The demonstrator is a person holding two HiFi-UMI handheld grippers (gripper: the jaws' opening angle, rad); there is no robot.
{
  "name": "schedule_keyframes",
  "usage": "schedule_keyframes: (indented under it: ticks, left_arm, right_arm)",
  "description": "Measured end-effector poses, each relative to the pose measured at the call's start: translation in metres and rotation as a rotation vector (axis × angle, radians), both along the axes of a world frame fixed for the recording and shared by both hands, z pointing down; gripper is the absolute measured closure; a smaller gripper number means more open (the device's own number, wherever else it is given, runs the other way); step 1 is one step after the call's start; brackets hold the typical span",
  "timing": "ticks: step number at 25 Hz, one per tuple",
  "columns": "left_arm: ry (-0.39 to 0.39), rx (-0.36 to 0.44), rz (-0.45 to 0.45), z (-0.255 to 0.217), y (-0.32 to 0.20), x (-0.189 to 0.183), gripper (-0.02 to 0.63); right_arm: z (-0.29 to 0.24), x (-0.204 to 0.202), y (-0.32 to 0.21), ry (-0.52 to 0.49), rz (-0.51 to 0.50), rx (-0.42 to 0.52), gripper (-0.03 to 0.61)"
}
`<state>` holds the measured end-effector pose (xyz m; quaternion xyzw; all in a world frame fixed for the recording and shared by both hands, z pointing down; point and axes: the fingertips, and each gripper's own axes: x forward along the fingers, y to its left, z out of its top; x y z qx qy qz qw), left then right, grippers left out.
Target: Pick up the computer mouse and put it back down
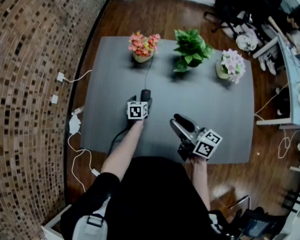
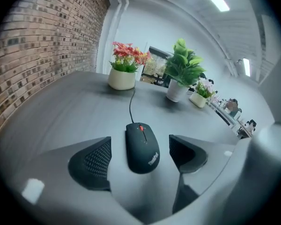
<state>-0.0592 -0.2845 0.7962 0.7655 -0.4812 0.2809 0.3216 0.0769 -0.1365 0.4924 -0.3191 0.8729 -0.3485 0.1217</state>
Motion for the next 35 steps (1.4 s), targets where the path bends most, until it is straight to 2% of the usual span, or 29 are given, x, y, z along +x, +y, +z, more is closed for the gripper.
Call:
schedule_keyframes:
  ticks: [2,5,7,9,12,15,19,21,23,27,32,35]
  left_arm:
    - [0.102,0.009,-0.042,-0.013,0.017,-0.020,0.239]
    - [0.358,0.063,-0.126,-0.050,0.035,-0.052,0.239]
    - [0.528,0.108,-0.144,-0.079,0.047,-0.071,0.239]
    - [0.667,0.151,-0.136,-0.115,0.061,-0.087,0.245]
    - [0.844,0.236,-0.088,-0.171,0.078,-0.100,0.323]
    - [0.993,0.316,-0.024,-0.219,0.086,-0.093,0.337]
    - [1.166,0.420,0.165,-0.296,0.096,-0.071,0.346]
    - [1.213,0.468,0.274,-0.335,0.103,-0.061,0.354]
    - [1.226,0.495,0.335,-0.357,0.108,-0.056,0.354]
    - [1.228,0.517,0.384,-0.375,0.117,-0.047,0.354]
    - [1.275,0.523,0.468,-0.395,0.130,-0.030,0.373]
    - [1.261,0.507,0.521,-0.396,0.134,-0.020,0.383]
  right_arm:
    - [-0.002,-0.005,-0.002,-0.001,-0.007,0.001,0.436]
    - [-0.004,-0.010,-0.004,-0.003,-0.015,0.005,0.436]
    - [-0.003,-0.013,-0.006,-0.005,-0.018,0.001,0.436]
    - [-0.003,-0.018,-0.009,-0.006,-0.024,-0.005,0.436]
    - [-0.003,-0.027,-0.013,-0.007,-0.043,-0.007,0.436]
    - [-0.007,-0.037,-0.015,-0.011,-0.068,0.005,0.436]
    - [-0.021,-0.052,-0.016,-0.007,-0.086,0.038,0.436]
    - [-0.027,-0.053,-0.018,-0.004,-0.064,0.053,0.436]
    - [-0.030,-0.050,-0.020,-0.010,-0.036,0.063,0.437]
    - [-0.040,-0.039,-0.020,-0.031,0.013,0.094,0.437]
    - [-0.063,-0.034,-0.015,-0.063,0.037,0.169,0.445]
    - [-0.068,-0.039,-0.013,-0.058,0.035,0.195,0.445]
